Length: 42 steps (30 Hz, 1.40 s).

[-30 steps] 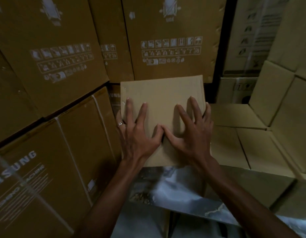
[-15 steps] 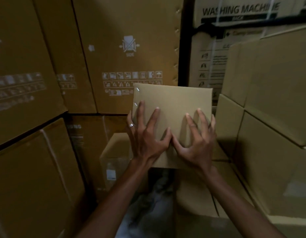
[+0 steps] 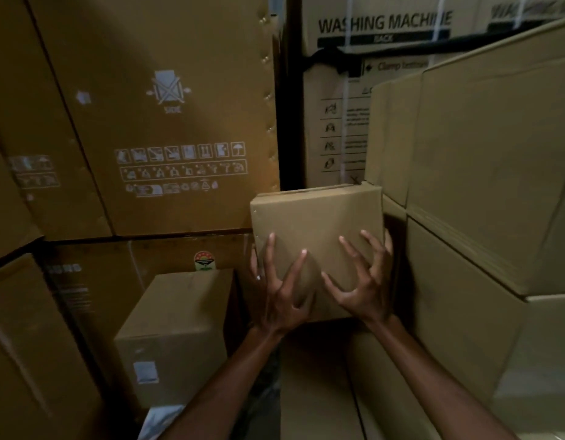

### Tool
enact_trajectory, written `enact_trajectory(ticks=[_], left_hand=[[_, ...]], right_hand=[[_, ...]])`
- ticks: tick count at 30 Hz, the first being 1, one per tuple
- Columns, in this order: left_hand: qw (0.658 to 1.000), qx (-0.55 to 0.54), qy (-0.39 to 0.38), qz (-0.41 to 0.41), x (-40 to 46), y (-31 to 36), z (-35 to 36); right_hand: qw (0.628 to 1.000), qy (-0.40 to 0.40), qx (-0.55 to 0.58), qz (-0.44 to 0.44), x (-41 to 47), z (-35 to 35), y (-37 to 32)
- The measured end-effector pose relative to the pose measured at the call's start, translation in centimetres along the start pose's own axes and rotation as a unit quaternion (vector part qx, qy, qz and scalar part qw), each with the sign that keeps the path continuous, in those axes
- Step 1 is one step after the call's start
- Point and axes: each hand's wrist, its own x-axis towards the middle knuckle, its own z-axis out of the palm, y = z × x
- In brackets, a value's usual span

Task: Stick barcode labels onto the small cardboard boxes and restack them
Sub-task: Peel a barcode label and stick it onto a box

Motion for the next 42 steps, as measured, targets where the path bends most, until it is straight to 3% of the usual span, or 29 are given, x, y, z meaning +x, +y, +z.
enact_trajectory(ticks=[11,25,37,42], left_hand=[[0.999,-0.014,-0.024,0.022,-2.0,0.6,5.0],[0.989,-0.041,-0.135,0.040,-3.0,-0.8,5.1],[0.986,-0.095,-0.134,-0.018,-5.7,-1.4,1.9],[0.981,-0.095,-0.167,-0.034,-8.2,-3.7,-1.3]], right_hand=[[0.996,-0.014,-0.013,0.090,-3.9,0.2,3.2],[0.989,-0.009,0.007,0.148,-5.2,-0.5,3.3],[0.975,-0.051,0.026,0.215,-6.1,-1.4,-2.5],[0.963,-0.126,0.086,0.220,-6.8,-1.1,-7.7]])
